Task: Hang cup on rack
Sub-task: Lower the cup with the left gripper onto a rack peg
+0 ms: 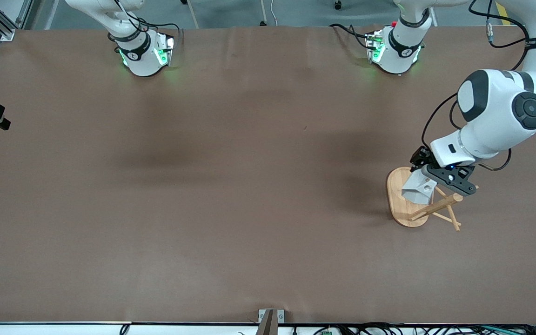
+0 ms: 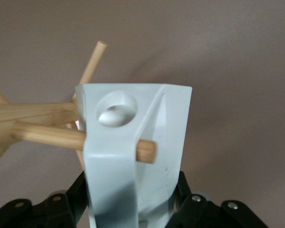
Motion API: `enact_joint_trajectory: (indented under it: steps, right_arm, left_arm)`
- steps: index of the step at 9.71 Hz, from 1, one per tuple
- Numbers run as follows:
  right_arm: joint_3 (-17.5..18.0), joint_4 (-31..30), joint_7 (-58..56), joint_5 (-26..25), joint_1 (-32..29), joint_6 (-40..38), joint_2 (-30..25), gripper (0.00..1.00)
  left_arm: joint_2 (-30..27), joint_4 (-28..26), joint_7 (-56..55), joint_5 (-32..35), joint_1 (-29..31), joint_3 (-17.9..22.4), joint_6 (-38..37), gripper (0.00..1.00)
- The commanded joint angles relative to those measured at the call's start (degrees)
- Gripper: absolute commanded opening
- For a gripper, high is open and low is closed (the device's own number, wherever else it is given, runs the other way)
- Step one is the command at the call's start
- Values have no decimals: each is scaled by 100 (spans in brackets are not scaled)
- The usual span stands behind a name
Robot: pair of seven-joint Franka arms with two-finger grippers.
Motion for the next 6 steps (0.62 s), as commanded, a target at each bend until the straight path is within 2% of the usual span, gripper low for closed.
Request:
enact_joint_trajectory:
  steps: [1,2,3,6]
  right_arm:
    - [15,-125,101,-47,1,65,-90,100]
    - [15,-117,101,-47,1,73,-81,100]
    - [15,-116,101,-47,1,108,-81,100]
    - [15,-108,101,-47,19,143,-81,100]
  left_arm:
    - [232,81,212,-38,0,125,77,9]
    - [250,99,204,-134,0,125,77,57]
    - [224,117,160,-170,0,125,77,100]
    - [23,336,-356,-179,8,125,-45,100]
